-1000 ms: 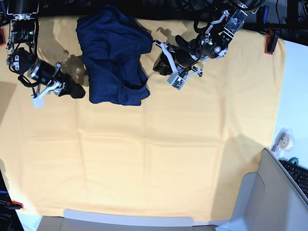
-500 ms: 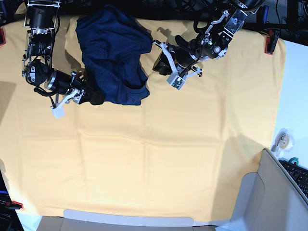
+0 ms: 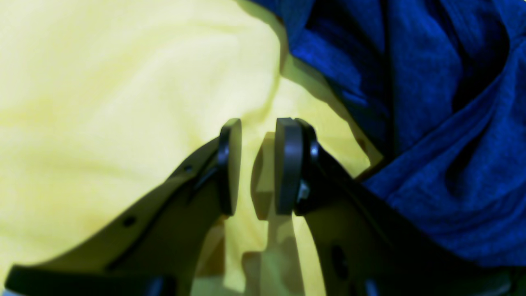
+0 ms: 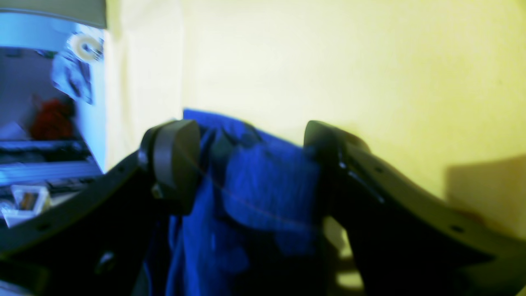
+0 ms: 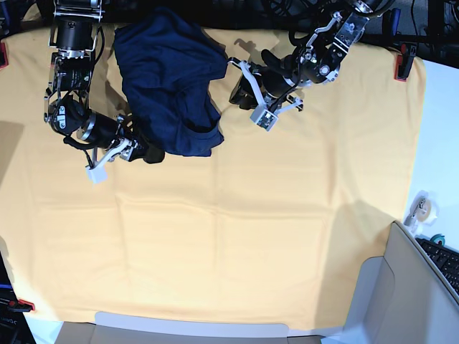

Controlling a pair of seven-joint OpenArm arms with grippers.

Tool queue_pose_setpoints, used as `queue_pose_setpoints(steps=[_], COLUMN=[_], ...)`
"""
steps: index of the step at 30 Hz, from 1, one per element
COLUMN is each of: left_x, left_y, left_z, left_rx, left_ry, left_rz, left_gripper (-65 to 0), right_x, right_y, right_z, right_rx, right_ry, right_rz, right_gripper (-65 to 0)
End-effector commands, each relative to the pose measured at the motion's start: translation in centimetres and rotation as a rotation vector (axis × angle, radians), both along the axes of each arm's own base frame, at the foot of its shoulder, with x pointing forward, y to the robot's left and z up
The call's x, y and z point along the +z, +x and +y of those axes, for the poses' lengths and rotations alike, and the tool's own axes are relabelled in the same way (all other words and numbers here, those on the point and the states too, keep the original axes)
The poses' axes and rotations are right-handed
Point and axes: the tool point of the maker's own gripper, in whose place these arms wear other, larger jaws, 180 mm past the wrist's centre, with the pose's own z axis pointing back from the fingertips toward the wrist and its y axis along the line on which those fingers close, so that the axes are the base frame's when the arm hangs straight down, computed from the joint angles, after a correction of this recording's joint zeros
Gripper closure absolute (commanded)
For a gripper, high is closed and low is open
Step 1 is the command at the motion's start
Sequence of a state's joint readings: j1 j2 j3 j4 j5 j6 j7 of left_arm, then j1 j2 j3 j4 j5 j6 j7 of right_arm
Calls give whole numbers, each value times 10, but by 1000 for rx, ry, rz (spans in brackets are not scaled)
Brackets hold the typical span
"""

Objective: Fold the T-shirt properly
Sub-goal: 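Release the shirt and move the right gripper to its side edge, then move the left gripper to the shirt's opposite edge and grasp it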

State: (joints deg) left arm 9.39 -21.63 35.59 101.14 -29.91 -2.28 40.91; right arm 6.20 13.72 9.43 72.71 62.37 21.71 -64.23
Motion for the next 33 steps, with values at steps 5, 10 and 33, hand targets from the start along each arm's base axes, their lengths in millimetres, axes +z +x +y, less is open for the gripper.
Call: queue_pose_setpoints(steps=[5, 10, 33], left_x=[19, 38, 25], left_y=[-8, -21, -76], left_z=[18, 30, -50], left_rx=[73, 26, -239], left_ry=[-15, -165, -384], left_rz=[56, 154, 488], left_gripper=[-172, -250, -251], right_x=[-18, -17, -16], right_y=[-8, -7, -6], right_z=[2, 2, 2], right_rx=[39, 41, 37], right_ry=[-30, -33, -31], right_rz=[71, 66, 62], right_gripper=[0, 0, 0])
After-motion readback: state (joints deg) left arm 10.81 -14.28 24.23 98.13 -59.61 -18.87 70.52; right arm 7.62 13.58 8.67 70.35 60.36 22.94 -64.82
